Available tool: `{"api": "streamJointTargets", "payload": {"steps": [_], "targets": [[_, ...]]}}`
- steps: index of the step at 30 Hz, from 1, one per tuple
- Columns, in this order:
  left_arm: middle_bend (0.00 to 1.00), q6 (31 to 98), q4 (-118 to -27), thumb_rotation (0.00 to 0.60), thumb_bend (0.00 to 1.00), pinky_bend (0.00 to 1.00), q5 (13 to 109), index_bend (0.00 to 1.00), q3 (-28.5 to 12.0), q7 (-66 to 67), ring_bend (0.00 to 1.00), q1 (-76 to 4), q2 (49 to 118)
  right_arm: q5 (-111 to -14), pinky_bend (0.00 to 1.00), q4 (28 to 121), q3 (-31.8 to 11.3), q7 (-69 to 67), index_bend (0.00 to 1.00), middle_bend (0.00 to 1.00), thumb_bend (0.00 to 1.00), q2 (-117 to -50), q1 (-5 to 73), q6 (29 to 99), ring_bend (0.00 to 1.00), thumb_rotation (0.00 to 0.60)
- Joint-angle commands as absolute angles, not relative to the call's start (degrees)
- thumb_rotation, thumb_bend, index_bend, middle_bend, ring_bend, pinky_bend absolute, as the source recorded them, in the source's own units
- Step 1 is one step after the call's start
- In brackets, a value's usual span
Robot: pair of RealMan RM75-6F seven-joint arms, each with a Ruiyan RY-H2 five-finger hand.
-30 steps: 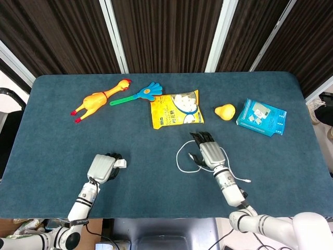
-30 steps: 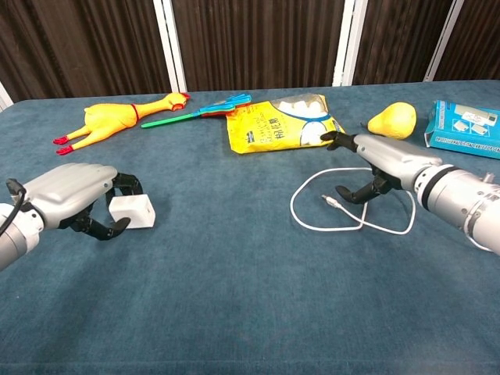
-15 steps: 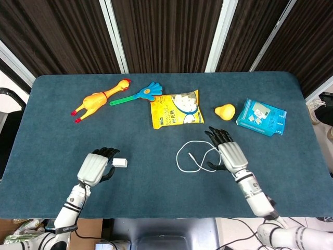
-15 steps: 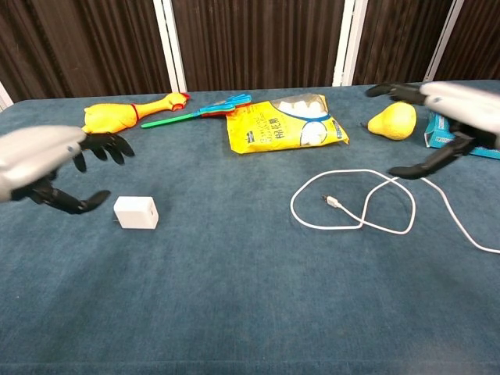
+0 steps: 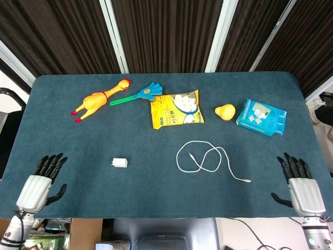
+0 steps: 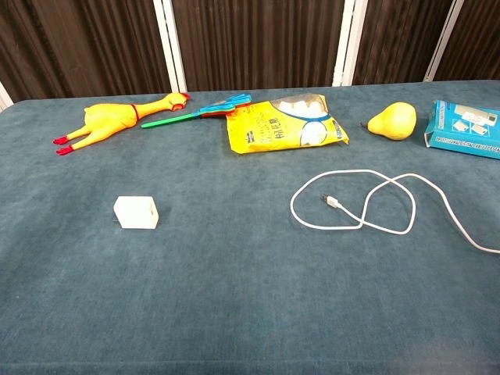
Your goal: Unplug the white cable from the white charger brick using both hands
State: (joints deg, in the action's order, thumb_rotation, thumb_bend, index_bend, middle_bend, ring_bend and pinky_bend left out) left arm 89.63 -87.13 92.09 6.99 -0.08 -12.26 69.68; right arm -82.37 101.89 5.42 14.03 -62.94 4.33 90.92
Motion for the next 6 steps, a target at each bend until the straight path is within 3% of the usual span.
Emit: {"api": "streamJointTargets", "payload": {"steps": [1, 6], "targets": [[0.00, 90.92, -83.18, 0.600, 0.43, 0.00, 94.59, 0.00, 9.21, -6.54, 0.00, -9.15, 68.76, -84.59, 0.00, 99.46, 6.02, 13.61, 0.00, 0.00, 0.28, -64.30, 1.16, 93.98, 0.00, 0.600], [0.00, 90.47, -83.78, 0.600, 0.43, 0.00, 94.66, 0.00, 8.72, -5.18, 0.00, -8.56, 67.66, -86.20, 0.00, 99.59, 5.84, 12.35, 0.00, 0.00, 0.28, -63.66, 0.54, 93.63, 0.00, 0.600]]}}
